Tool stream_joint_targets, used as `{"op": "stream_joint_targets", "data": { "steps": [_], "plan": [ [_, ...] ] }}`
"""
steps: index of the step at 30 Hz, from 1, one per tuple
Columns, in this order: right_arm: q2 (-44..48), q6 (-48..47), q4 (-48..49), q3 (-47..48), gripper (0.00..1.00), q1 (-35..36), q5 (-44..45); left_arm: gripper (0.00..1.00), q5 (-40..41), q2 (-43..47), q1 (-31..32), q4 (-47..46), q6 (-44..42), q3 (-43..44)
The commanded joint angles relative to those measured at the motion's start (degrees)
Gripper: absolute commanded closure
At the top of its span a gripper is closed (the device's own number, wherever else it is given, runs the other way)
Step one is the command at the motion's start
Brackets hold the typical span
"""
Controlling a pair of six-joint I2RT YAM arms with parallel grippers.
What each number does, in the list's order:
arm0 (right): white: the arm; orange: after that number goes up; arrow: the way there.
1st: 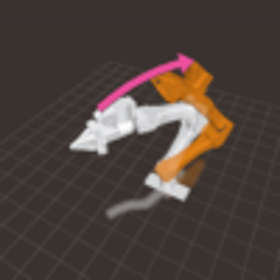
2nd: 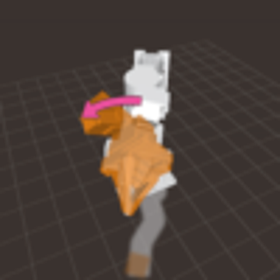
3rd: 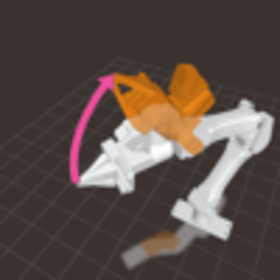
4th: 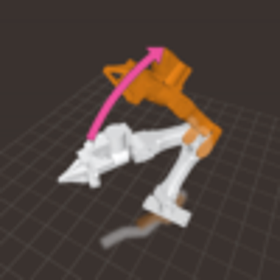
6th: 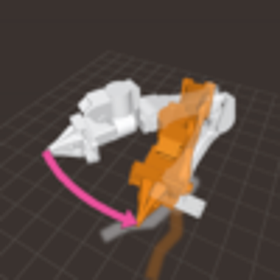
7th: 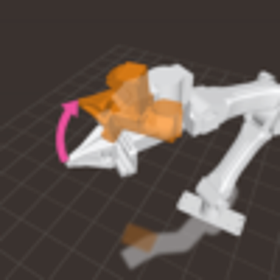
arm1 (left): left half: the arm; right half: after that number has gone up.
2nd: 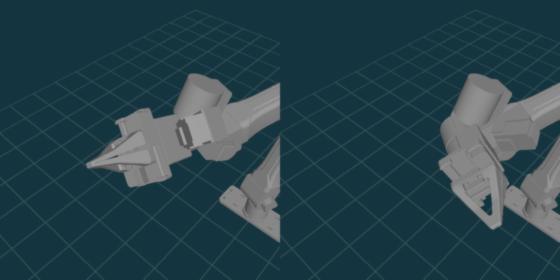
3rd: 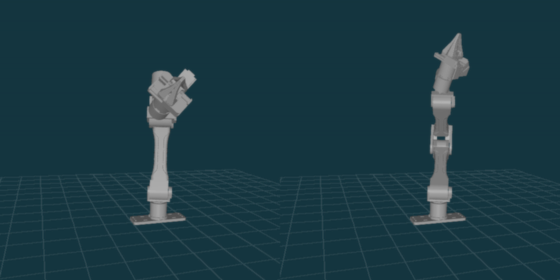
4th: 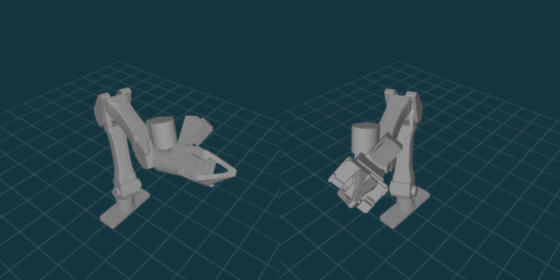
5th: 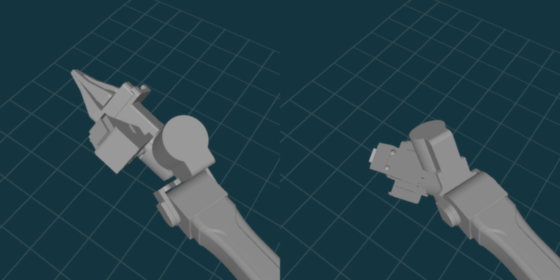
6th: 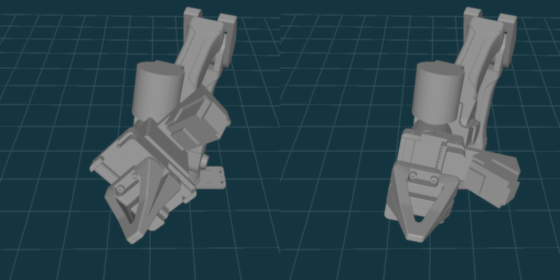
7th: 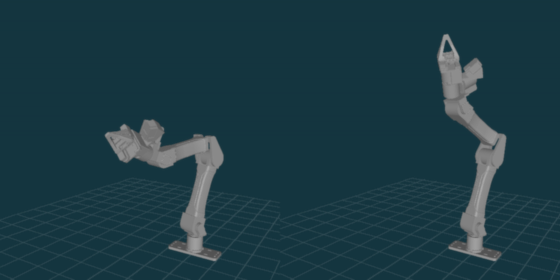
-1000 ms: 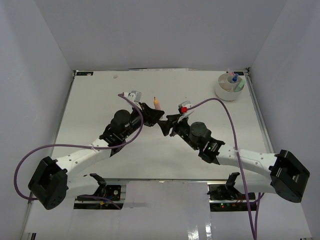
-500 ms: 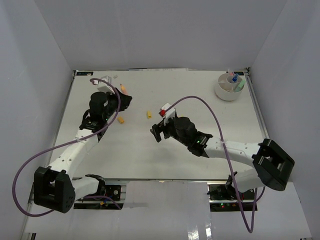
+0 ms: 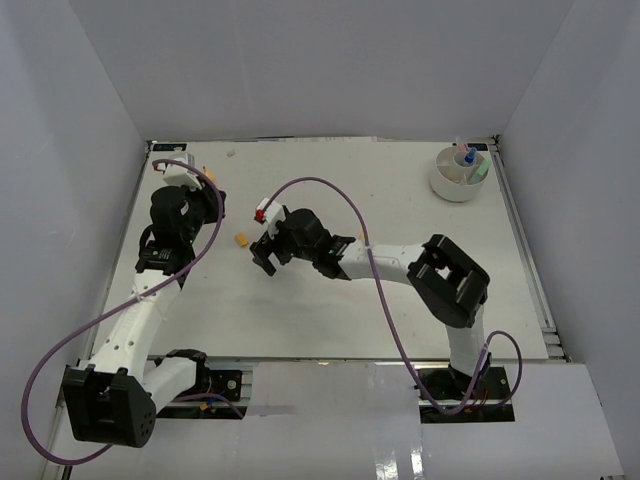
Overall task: Sort the stationery into containers
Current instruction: Move the pen cap to the center of the board.
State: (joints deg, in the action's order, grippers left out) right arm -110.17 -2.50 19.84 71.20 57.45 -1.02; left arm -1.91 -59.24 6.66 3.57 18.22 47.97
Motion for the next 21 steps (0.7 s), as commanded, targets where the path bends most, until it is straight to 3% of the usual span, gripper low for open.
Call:
{"op": "stream_joint_targets", "data": {
  "steps": [1, 9, 21],
  "plan": [
    [-4.7, -0.4, -0.2, 6.5, 0.01, 0.2, -4.1, 0.79, 4.1, 1.6, -0.9, 1.3, -3.0, -1.2],
    [-16.3, 3.7, -0.1, 17.9, 0.01, 0.1, -2.1, 0.77, 12.5, 2.4, -0.9, 3.5, -4.2, -1.2],
    [-27.6, 10.2, -4.1, 31.4, 0.09, 0.1, 7.7, 0.75, 13.3, 3.1, -0.9, 3.7, -3.5, -1.3]
  ]
}}
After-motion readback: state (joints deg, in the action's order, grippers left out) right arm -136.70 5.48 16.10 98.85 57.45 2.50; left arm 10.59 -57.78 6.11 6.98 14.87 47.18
